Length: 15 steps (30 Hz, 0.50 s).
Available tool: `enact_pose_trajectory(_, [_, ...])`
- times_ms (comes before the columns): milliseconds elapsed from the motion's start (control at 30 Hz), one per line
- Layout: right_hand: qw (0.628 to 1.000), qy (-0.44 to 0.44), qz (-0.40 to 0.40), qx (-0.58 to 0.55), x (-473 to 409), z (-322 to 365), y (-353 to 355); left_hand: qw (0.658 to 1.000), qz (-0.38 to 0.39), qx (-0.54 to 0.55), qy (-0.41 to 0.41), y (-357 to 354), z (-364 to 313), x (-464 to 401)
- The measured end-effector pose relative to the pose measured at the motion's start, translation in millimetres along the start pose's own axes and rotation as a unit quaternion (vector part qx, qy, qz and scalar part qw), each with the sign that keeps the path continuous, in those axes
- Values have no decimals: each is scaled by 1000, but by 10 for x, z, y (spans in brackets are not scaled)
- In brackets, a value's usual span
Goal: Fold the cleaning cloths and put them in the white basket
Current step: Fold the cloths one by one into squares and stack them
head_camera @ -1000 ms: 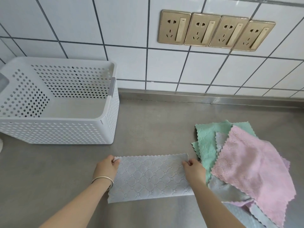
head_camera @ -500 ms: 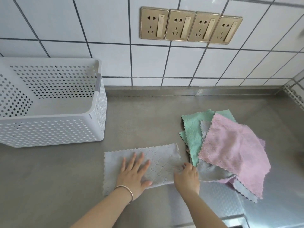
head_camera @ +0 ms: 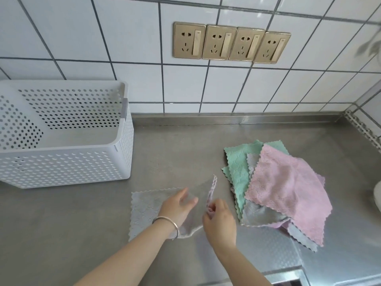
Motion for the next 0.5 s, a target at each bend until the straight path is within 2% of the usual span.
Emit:
enact_pose_trajectory(33, [998, 58, -21, -9, 57, 142, -11, 997, 1, 71, 20, 16, -56, -4])
enact_pose_trajectory(67, [992, 124, -38, -3, 121, 302, -34, 995, -3, 99, 27, 49, -93, -12])
enact_pose_trajectory(167, [952, 294, -75, 36, 306, 689, -133, 997, -13, 63, 43, 205, -146, 31])
enact_pose_trajectory(233, [926, 366, -77, 56, 407, 846, -233, 996, -25, 46, 73, 339, -36, 61])
enact_pose_trajectory(300, [919, 381, -56, 86, 461, 884, -403, 993, -48, 48, 92, 501, 144, 97])
enact_pose_trajectory(400, [939, 319, 15, 131, 417, 737, -717, 986, -78, 90, 115, 710, 406, 163])
enact_pose_trajectory(500, [934, 297, 59, 188, 398, 604, -976, 982, -90, 102, 130, 829, 681, 223])
Point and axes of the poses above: each hand's wrist, its own x-axis away from the middle knuckle, its own y-axis out of the back of the hand, z = x × y, the point moved 6 cm from there along -x, towards the middle knuckle, and after that the axes turned 6 degrees about z, right-handed, at the moved point
